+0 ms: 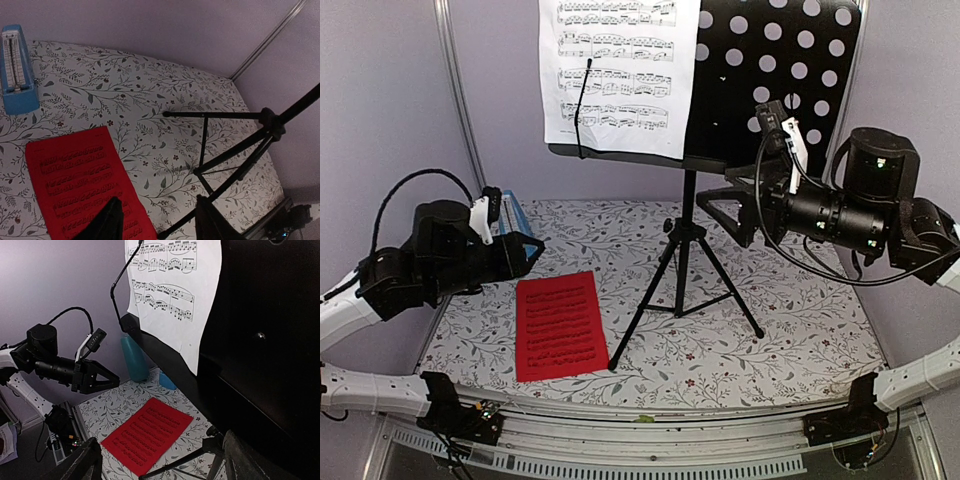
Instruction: Set up the instrument practice props
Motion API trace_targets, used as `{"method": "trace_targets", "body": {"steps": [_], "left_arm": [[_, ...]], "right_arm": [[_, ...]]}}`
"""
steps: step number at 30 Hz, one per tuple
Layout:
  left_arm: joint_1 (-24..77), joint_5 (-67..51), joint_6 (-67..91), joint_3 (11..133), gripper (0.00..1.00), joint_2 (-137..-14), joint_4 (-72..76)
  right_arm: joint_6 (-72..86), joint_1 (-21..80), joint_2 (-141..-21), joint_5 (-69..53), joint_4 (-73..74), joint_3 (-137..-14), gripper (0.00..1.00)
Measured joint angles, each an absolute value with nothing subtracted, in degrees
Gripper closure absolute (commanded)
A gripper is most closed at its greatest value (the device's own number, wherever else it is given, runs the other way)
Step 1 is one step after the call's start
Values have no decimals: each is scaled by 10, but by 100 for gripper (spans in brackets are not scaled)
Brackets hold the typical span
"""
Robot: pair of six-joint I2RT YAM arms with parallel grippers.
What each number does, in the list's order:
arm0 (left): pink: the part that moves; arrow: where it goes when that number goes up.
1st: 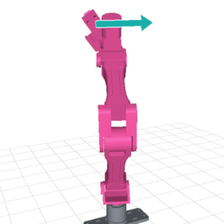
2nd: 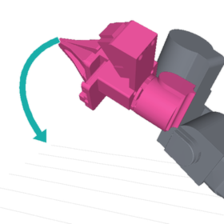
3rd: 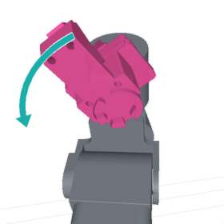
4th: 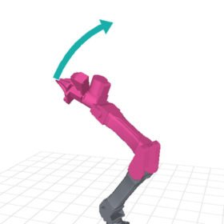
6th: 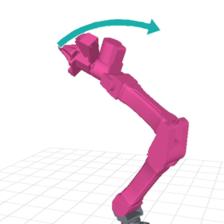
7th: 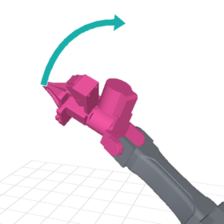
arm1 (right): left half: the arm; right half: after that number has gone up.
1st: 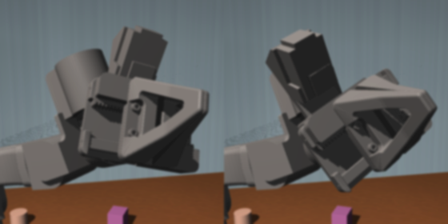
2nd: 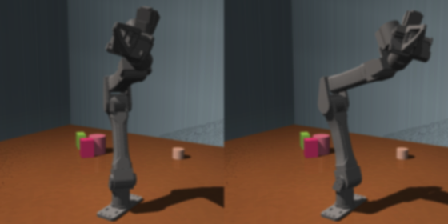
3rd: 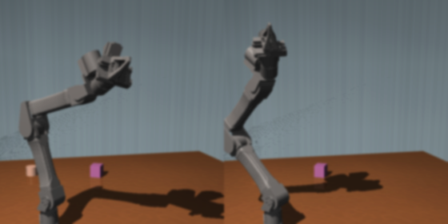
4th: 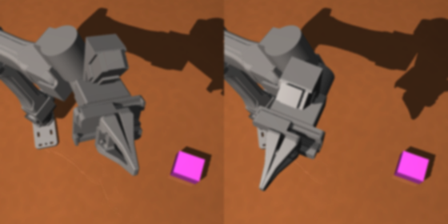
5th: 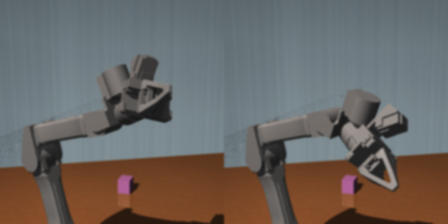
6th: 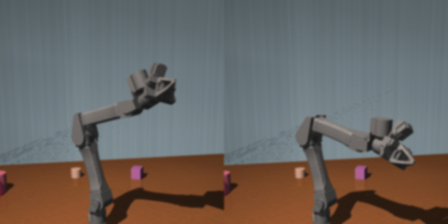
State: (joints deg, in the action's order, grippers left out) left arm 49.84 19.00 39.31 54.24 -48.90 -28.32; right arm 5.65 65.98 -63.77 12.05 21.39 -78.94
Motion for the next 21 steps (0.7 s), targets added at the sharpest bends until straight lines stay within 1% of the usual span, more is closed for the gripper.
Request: {"method": "trace_targets", "body": {"steps": [7, 10, 12, 15, 21], "left_arm": [[477, 185, 478, 449, 43, -517, -322], [466, 182, 495, 441, 38, -549, -333], [457, 182, 502, 441, 37, -572, -335], [426, 184, 507, 441, 30, -632, -344], [322, 166, 497, 418, 23, -737, -316]], "right_arm": [[91, 660, -595, 101, 176, -677, 7], [111, 660, -582, 89, 162, -629, 7], [124, 660, -577, 80, 153, -604, 7], [141, 660, -573, 63, 137, -573, 7], [161, 660, -568, 27, 114, -540, 6]]}}
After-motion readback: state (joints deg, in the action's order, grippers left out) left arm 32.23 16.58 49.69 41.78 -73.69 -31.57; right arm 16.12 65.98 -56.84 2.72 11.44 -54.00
